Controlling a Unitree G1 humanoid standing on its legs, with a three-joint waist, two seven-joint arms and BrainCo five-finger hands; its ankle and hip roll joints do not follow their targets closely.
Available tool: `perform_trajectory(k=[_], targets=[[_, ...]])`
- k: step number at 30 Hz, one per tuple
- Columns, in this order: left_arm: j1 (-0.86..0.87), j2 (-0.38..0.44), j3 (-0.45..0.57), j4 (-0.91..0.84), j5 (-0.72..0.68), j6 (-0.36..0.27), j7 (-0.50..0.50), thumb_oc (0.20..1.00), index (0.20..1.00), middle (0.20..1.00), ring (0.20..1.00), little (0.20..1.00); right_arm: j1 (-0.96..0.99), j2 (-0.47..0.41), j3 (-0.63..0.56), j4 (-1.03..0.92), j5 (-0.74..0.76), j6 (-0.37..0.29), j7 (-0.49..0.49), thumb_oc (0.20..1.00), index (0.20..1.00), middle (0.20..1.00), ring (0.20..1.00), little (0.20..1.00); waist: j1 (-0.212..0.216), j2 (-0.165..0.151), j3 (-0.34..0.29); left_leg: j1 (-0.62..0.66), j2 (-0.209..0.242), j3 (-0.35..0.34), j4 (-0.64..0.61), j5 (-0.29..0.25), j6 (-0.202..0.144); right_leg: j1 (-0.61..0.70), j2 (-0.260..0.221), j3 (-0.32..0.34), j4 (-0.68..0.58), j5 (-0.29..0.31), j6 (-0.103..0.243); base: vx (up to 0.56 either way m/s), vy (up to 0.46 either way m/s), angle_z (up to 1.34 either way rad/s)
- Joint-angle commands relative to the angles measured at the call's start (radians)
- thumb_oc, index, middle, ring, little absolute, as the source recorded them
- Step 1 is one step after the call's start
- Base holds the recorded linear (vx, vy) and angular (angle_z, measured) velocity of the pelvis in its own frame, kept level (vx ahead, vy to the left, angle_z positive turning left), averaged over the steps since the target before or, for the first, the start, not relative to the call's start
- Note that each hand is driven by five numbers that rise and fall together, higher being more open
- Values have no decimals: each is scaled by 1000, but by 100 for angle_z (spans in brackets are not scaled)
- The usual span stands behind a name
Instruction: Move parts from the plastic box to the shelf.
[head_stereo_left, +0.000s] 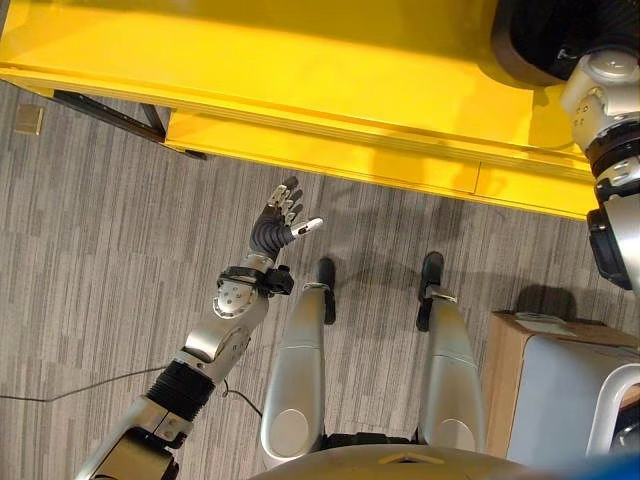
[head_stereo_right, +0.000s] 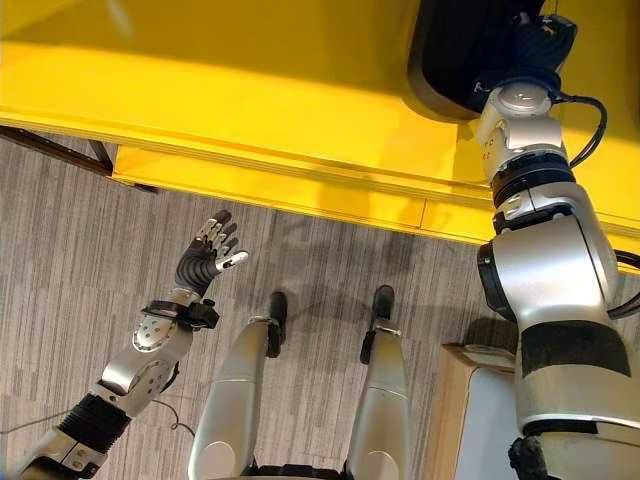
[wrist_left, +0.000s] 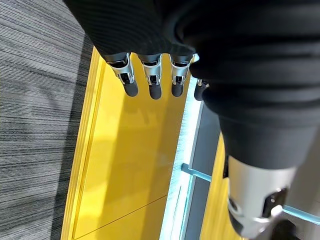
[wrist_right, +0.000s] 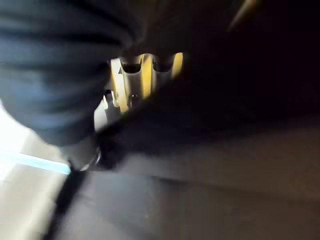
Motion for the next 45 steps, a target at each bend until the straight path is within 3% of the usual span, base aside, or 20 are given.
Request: perform_trajectory(k=[1,11,13,20,23,24,30,36,43,45], targets=[[43,21,-20,-59,-9,-48,15,1000,1000,1000,1000,1000,-60,31,3,-10,-4,-56,-38,1000,1000,1000,1000,1000,10,6,-85,-14,31,-57,-42,1,-52,82,-20,-1,61,-125,-5,0,0,0],[40,28,-18,-46,-23,-50,15,1000,1000,1000,1000,1000,-53,44,-14,-159,57,-115,-66,1000,1000,1000,1000,1000,1,2,-92,-6,35,-55,-43,1,-53,88,-17,2,57,-122,-6,0,0,0],[43,30,-15,-42,-27,-49,15,1000,1000,1000,1000,1000,-43,43,-31,-237,71,-142,-85,1000,1000,1000,1000,1000,-7,-1,-95,-11,33,-49,-52,30,-47,84,-19,-1,47,-97,-10,-81,7,-1],[51,37,-10,-37,-29,-40,21,1000,1000,1000,1000,1000,-7,33,-51,-445,-6,-159,-148,1000,1000,1000,1000,1000,-21,-7,-104,3,34,-47,-57,30,-45,95,-17,3,44,-95,-11,-9,3,0],[54,36,-8,-36,-27,-38,20,1000,1000,1000,1000,1000,11,17,-67,-543,-95,-148,-188,1000,1000,1000,1000,1000,-26,-7,-107,14,35,-46,-62,30,-45,106,-17,3,41,-96,-11,5,-6,-1],[51,32,-4,-31,-16,-36,22,1000,1000,1000,1000,1000,53,8,-97,-664,-196,-137,-220,1000,1000,1000,1000,1000,-32,-8,-108,26,35,-47,-69,31,-44,118,-15,3,39,-97,-11,0,0,0],[57,23,17,-24,6,-34,25,1000,1000,1000,1000,1000,213,15,-184,-931,-396,-98,-242,1000,1000,1000,1000,1000,-42,-13,-110,61,41,-47,-86,32,-44,149,-12,1,23,-96,-9,15,-27,-4],[119,7,77,-40,53,-25,3,1000,1000,1000,1000,1000,573,21,-304,-1233,-738,-30,-172,1000,1000,1000,1000,1000,-56,-14,-109,82,50,-51,-92,34,-42,168,-8,1,24,-104,-7,7,-30,-2],[155,-33,107,-42,111,-32,19,1000,1000,1000,1000,1000,943,105,-381,-1439,-978,-28,-145,1000,1000,1000,1000,1000,-71,-7,-107,77,54,-53,-84,31,-38,161,-8,-4,36,-107,-5,0,-2,0],[176,-49,120,-43,142,-47,29,1000,1000,1000,1000,1000,1095,93,-361,-1484,-1124,-33,-119,1000,1000,1000,1000,1000,-79,-9,-104,67,58,-53,-80,32,-37,152,-8,-5,39,-107,-1,-4,-7,-2]])
